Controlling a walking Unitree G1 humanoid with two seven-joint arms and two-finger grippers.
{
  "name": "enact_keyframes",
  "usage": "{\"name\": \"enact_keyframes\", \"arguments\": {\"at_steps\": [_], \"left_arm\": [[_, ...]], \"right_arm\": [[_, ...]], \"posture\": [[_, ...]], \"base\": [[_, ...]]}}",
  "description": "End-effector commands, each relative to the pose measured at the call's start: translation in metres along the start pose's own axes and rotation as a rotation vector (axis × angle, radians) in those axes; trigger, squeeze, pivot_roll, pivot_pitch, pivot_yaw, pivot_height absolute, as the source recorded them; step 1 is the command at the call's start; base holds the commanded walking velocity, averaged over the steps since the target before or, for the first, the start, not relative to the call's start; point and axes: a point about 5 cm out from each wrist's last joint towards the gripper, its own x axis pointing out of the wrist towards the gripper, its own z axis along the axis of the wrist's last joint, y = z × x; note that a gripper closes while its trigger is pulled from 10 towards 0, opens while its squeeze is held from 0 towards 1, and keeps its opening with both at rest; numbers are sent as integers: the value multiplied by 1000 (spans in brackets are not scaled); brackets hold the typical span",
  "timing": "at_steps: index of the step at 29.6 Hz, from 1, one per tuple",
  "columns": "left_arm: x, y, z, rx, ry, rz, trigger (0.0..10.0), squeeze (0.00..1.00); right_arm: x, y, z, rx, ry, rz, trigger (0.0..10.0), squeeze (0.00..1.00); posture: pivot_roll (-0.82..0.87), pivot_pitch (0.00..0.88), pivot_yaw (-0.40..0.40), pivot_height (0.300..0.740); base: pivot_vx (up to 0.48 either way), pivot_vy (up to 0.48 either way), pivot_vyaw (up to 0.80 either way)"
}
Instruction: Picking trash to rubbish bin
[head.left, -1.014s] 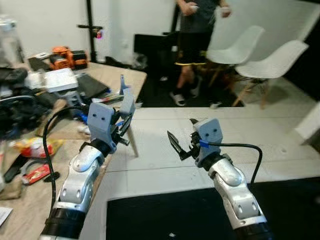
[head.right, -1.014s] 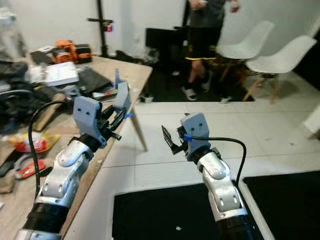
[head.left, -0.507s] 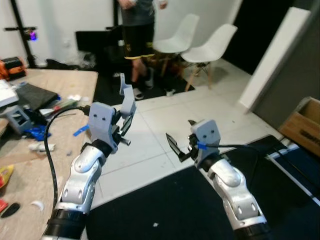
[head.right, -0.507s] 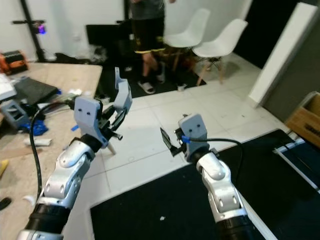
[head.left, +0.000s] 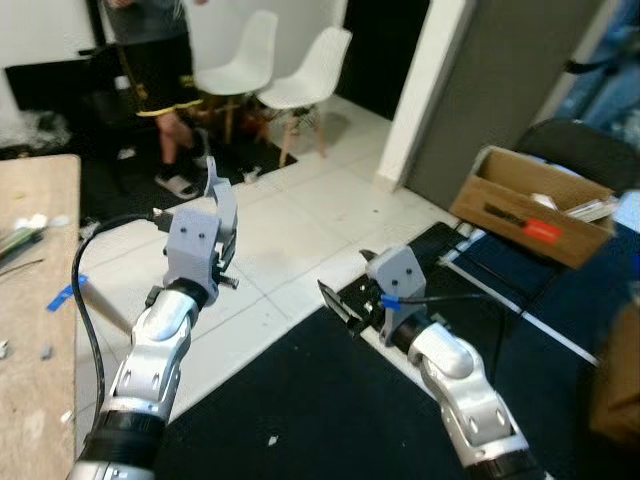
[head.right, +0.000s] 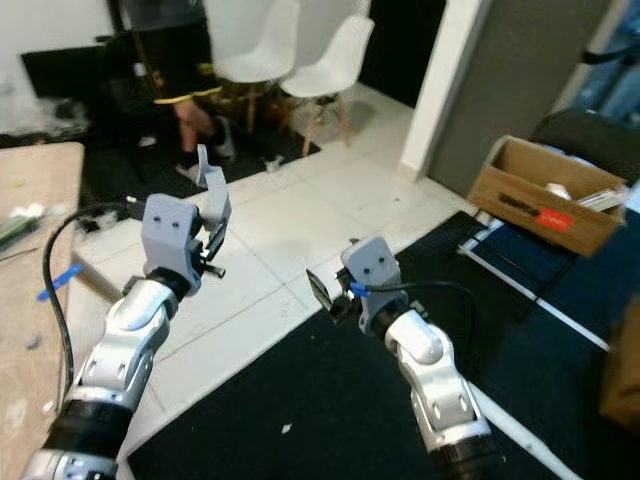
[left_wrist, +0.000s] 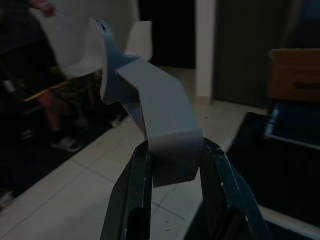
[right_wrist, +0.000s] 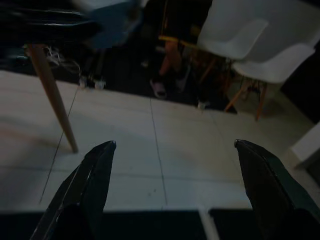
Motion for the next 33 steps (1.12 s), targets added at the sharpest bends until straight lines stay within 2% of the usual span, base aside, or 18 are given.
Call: {"name": "enact_keyframes", "arguments": {"at_steps": [1,5,8,14,20,21,26,32,33], "left_arm": [[0,-2,-3,12,11,-4,10000,0],[2,-9,1,-39,-20,-29,10000,0],[2,-12,2,-103,-26,-31,10000,0],[3,-18,2,-102,-20,-47,10000,0],[3,-19,2,-113,-20,-52,10000,0],[3,-19,1,-148,-14,-56,10000,0],[5,-25,-2,-187,28,-65,10000,0],[6,-27,-3,-167,37,-37,10000,0],[6,-26,-2,-156,35,-21,10000,0]], "right_arm": [[-2,-1,-2,-8,16,-1,10000,0],[-1,-3,-2,-5,19,-22,10000,0],[-1,-9,-5,6,29,-75,10000,0],[-1,-12,-5,8,31,-86,10000,0],[0,-13,-5,15,29,-96,10000,0],[0,-14,-5,23,27,-104,10000,0],[-2,-16,-6,45,29,-123,10000,0],[-4,-19,-10,99,32,-148,10000,0],[-4,-18,-15,108,60,-138,10000,0]], "posture": [[-84,53,-68,740],[-83,56,-67,740],[-81,58,-66,740],[-78,58,-66,740],[-77,57,-62,740],[-78,59,-60,740],[-79,59,-58,740],[-68,54,-52,740],[-64,51,-46,740]], "base": [[0,0,-800],[0,0,-800],[0,0,-800],[0,0,-800],[0,0,-800],[0,0,-800],[0,0,-800],[0,0,-667],[0,0,0]]}}
